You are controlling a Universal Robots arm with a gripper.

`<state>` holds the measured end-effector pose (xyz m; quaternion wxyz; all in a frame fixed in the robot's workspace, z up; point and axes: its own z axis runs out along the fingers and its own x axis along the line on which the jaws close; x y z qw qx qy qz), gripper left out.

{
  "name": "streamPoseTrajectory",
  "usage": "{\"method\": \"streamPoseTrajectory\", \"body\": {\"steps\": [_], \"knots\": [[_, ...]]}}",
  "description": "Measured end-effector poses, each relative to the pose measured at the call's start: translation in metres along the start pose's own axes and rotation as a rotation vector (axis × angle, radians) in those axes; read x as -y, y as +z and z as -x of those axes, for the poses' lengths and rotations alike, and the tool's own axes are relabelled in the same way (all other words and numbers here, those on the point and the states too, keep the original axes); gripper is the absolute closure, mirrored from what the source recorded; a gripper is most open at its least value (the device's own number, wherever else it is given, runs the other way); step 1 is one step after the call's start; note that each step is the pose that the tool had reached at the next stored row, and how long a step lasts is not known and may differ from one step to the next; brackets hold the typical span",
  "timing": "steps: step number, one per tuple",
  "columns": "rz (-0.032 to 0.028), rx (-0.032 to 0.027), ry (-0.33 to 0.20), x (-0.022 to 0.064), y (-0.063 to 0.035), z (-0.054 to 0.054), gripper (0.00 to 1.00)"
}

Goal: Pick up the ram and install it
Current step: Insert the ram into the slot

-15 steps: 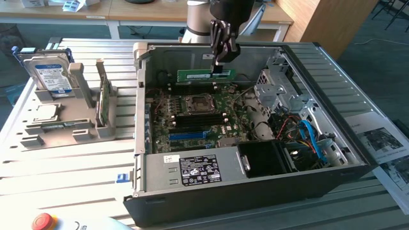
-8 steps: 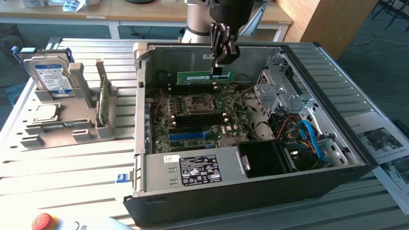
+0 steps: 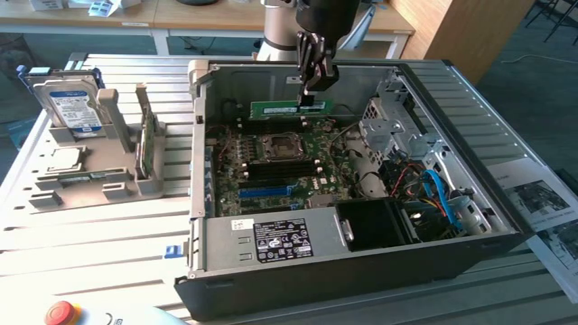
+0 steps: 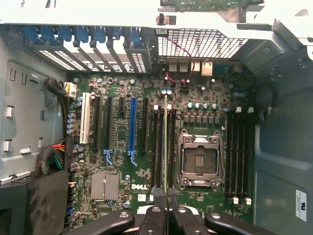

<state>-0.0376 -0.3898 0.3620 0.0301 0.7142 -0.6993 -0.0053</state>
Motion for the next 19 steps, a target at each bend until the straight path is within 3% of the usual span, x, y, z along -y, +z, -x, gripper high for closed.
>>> {"method": "streamPoseTrajectory", "body": {"steps": [8, 19], "knots": [[0.0, 0.0001, 0.0, 0.0001, 0.0015, 0.0, 0.88], [0.0001, -0.0006, 0.0, 0.0008, 0.0168, 0.001, 0.88]]}}
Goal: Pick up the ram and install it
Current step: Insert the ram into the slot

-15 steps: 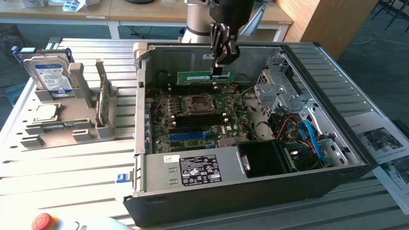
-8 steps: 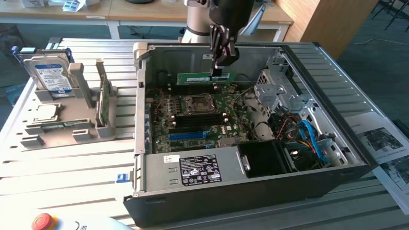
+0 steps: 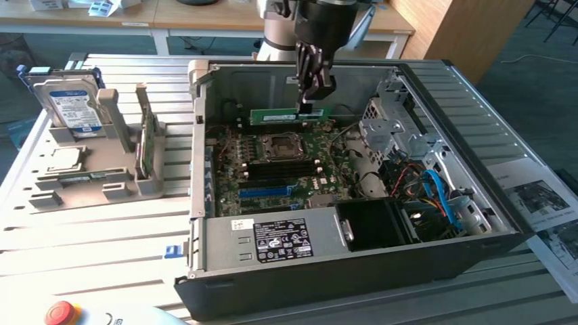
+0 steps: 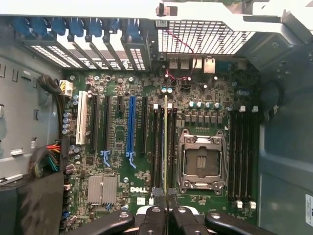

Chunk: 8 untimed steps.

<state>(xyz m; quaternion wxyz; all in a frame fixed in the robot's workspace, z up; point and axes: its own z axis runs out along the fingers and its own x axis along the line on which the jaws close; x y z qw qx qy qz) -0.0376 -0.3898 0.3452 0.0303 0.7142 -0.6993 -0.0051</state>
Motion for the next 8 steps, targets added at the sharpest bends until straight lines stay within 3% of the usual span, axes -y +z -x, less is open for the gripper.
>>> {"method": "streamPoseTrajectory", "body": {"steps": [8], "knots": [[0.0001, -0.002, 0.0, 0.0007, 0.0128, 0.0, 0.88]]}}
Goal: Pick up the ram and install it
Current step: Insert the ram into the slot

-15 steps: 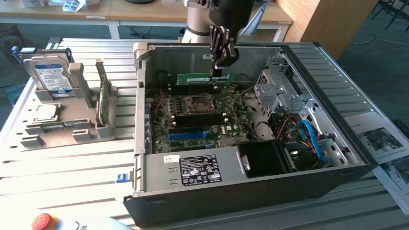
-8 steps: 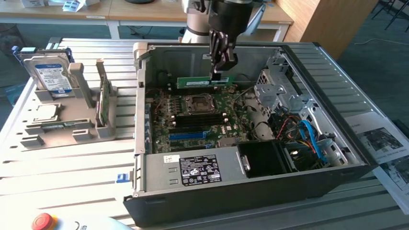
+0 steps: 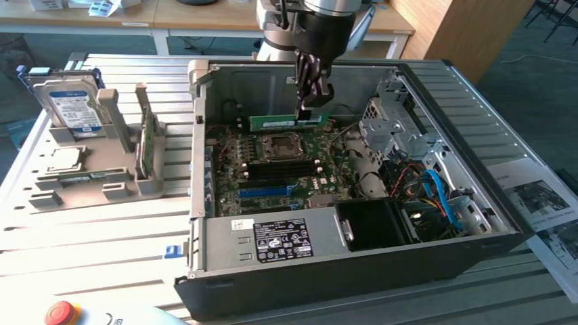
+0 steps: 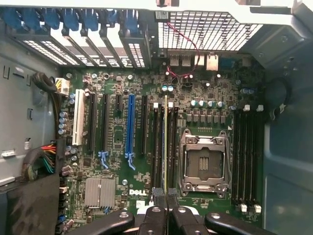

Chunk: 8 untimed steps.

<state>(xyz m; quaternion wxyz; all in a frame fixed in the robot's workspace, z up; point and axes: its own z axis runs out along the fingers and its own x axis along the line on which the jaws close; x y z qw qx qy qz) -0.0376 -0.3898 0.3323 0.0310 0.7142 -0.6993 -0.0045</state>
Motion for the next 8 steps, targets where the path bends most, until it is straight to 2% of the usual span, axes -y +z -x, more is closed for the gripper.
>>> {"method": "streamPoseTrajectory", "body": {"steps": [8], "knots": [[-0.0002, 0.0002, 0.0, 0.0001, 0.0008, 0.0001, 0.88]]}}
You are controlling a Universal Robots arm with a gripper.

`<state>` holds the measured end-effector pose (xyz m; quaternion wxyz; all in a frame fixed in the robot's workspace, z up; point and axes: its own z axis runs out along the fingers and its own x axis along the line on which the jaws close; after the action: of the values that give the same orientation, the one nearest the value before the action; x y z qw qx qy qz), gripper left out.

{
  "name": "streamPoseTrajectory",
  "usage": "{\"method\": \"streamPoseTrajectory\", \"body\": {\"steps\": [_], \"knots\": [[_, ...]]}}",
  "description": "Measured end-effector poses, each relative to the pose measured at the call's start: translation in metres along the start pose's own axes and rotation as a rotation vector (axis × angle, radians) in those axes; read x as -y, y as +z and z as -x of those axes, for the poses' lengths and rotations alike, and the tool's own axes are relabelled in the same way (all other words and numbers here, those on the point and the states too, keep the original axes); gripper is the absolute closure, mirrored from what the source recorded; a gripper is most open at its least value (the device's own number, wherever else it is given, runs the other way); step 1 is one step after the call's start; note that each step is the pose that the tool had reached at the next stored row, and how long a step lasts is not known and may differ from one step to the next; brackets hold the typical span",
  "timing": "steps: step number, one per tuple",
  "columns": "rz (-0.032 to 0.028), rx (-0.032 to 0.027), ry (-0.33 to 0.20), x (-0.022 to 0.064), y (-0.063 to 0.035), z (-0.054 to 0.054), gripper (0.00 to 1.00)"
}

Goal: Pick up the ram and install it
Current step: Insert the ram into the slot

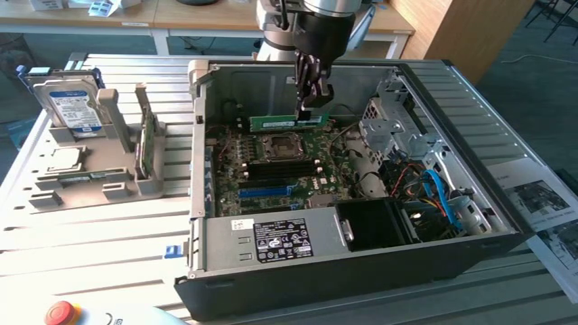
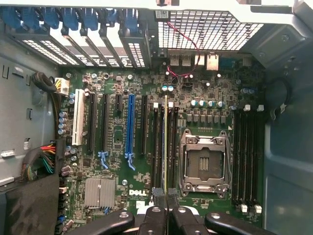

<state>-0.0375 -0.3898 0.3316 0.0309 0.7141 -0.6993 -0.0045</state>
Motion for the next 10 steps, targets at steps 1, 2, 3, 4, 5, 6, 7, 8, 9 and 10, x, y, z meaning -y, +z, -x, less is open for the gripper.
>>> {"method": "streamPoseTrajectory", "body": {"steps": [1, 2, 3, 4, 5, 6, 7, 8, 9, 10], "knots": [[-0.0001, 0.0001, 0.0, 0.0, 0.0007, 0.0, 0.88], [-0.0003, -0.0001, 0.0, 0.0001, 0.0014, 0.0, 0.88], [-0.0003, -0.0002, 0.0, 0.0001, 0.0024, 0.0, 0.88], [-0.0004, -0.0002, 0.0, 0.0002, 0.0033, 0.0001, 0.88], [-0.0004, -0.0002, 0.0, 0.0002, 0.0041, 0.0001, 0.88], [-0.0004, -0.0002, 0.0, 0.0002, 0.0049, 0.0001, 0.88], [-0.0004, -0.0002, 0.0, 0.0003, 0.0055, 0.0002, 0.88], [-0.0004, -0.0002, 0.0, 0.0003, 0.0059, 0.0002, 0.88], [-0.0004, -0.0003, 0.0, 0.0003, 0.0064, 0.0002, 0.88], [-0.0004, -0.0003, 0.0, 0.0003, 0.0068, 0.0002, 0.88]]}}
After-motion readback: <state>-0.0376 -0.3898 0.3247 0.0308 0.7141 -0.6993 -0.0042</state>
